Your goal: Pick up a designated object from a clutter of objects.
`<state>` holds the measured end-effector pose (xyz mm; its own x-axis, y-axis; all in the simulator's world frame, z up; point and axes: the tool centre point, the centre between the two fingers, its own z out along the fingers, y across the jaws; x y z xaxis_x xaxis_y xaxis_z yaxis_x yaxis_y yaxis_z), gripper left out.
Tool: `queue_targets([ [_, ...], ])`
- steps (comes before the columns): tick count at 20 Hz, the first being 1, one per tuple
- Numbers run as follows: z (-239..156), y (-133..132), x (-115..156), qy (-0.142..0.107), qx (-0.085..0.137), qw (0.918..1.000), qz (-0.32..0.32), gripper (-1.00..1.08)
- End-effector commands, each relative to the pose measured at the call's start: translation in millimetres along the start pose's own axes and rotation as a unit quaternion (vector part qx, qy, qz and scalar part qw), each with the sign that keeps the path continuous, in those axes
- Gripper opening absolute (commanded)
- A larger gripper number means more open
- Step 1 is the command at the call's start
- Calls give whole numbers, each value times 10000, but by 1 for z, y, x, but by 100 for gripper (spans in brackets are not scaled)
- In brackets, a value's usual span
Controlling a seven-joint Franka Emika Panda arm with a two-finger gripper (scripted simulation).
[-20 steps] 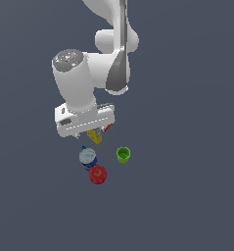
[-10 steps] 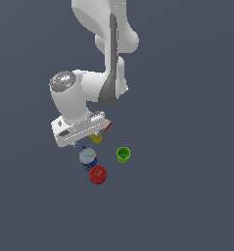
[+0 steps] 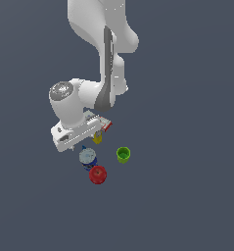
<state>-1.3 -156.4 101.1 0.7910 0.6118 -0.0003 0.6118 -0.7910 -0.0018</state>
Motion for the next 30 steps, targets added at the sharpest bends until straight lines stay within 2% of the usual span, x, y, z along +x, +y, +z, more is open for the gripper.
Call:
queue_targets([
  [1,5,1,-2,2,-6,10000,-92,100],
  [10,11,2,-4,-1,-6,9999,-135,100],
  [20,52,2,-5,1,-8,9999,-149,100],
  [25,59,2,-5,1,-9,9999,-152,100],
  [26,59,2,-5,1,-9,9999,-152,-100],
  [30,59,2,-5,1,-9,9999,-152,-100],
])
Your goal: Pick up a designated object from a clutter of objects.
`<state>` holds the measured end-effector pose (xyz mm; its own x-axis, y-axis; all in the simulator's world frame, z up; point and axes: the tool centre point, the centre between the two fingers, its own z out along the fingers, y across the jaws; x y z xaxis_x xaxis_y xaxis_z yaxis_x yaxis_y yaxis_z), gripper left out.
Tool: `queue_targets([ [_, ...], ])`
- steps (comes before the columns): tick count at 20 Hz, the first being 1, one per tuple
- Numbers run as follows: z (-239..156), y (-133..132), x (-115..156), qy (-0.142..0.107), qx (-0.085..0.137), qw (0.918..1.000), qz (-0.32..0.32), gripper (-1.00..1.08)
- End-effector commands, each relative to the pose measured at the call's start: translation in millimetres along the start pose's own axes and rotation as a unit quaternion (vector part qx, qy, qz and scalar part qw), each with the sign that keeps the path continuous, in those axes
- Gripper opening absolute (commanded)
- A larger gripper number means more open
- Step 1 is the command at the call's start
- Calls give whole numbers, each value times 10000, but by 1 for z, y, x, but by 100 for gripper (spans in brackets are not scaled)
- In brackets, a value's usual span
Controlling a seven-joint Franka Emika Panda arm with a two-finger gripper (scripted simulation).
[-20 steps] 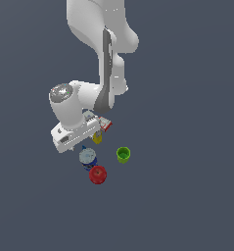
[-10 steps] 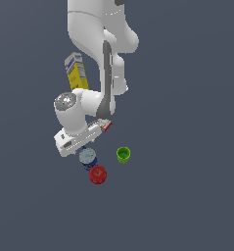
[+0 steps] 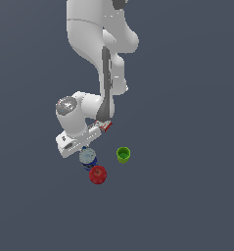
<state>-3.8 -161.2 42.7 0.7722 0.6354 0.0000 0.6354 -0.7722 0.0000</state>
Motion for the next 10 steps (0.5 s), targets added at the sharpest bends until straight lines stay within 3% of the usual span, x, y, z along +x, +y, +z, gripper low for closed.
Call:
queue_targets([
  [1,0,0,0,0,0,10000,-1,-100],
  [10,-5,-2,4,0,0,10000,-1,-100],
])
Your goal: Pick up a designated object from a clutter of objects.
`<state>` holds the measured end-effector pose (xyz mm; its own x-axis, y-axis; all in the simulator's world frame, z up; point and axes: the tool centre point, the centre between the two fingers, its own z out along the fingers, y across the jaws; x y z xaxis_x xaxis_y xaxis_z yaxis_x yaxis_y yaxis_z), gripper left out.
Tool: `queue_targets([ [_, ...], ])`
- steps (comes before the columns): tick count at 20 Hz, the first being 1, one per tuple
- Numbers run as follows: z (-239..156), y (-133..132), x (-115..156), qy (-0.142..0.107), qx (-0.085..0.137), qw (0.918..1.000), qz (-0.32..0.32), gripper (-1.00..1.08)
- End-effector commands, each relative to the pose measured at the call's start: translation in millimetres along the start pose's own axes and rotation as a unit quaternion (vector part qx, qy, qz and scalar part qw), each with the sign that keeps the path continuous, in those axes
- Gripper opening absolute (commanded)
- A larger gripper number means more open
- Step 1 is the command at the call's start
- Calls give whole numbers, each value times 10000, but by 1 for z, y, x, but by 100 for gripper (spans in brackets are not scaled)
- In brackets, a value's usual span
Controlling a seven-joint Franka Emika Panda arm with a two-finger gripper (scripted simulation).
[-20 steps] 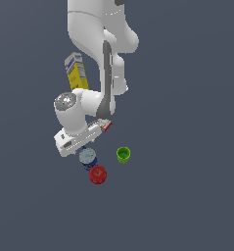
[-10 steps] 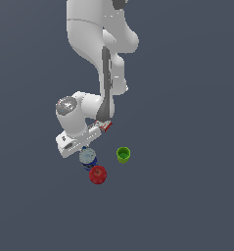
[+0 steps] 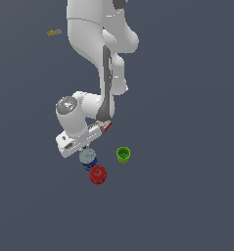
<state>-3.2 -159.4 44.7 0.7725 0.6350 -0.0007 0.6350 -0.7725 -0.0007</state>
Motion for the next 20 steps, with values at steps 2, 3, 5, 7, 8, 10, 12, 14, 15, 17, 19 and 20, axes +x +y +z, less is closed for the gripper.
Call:
queue_targets([
  [2,-9,-3,7,3,-3,10000,-4,-100],
  [3,-12,-4,10,3,-3,10000,-4,-100],
  [5,-22,-8,17,3,-3,10000,-4,-100],
  [7,-34,-12,25,2,-6,10000,-3,-100],
  [8,-40,-14,30,2,-6,10000,-3,-100],
  [10,-55,-19,41,2,-6,10000,-3,-100],
  [12,-71,-25,54,-1,-8,10000,-2,-100],
  [14,-89,-31,67,-1,-8,10000,-2,-100],
  [15,-99,-35,74,-3,-11,10000,-1,-100],
  [17,-118,-41,88,-3,-11,10000,-1,-100],
  [19,-137,-48,103,-6,-13,10000,-1,-100],
  [20,-147,-51,110,-6,-13,10000,-1,-100],
])
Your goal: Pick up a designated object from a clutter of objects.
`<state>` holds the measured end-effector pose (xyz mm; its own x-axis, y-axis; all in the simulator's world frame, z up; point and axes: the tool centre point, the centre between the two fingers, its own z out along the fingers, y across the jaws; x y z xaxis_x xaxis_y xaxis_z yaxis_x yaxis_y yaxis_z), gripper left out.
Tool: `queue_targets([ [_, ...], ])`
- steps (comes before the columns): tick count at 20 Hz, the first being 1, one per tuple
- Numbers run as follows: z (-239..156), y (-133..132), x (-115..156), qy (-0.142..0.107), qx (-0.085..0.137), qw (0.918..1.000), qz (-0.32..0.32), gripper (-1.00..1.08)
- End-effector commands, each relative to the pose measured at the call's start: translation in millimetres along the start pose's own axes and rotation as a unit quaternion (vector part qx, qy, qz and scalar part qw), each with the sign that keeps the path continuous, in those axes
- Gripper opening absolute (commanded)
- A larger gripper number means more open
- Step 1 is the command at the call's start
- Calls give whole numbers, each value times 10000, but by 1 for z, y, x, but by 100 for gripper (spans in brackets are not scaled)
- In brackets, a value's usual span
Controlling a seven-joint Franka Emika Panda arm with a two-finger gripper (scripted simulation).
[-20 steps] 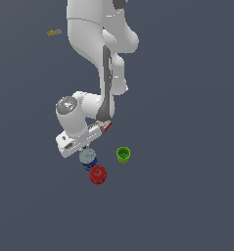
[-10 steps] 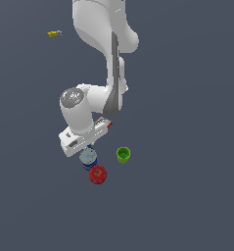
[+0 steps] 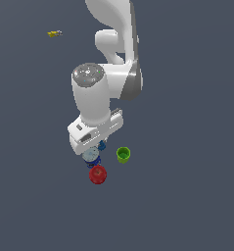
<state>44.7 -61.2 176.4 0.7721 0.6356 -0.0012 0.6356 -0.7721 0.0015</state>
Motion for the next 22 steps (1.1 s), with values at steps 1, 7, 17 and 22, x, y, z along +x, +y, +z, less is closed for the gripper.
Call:
queue_targets([
  [1,-25,-9,18,-3,-2,10000,3,-100],
  [7,-83,-28,62,-3,-2,10000,3,-100],
  [17,-158,-51,122,2,3,10000,3,-100],
  [22,-185,-58,143,4,6,10000,3,-100],
])
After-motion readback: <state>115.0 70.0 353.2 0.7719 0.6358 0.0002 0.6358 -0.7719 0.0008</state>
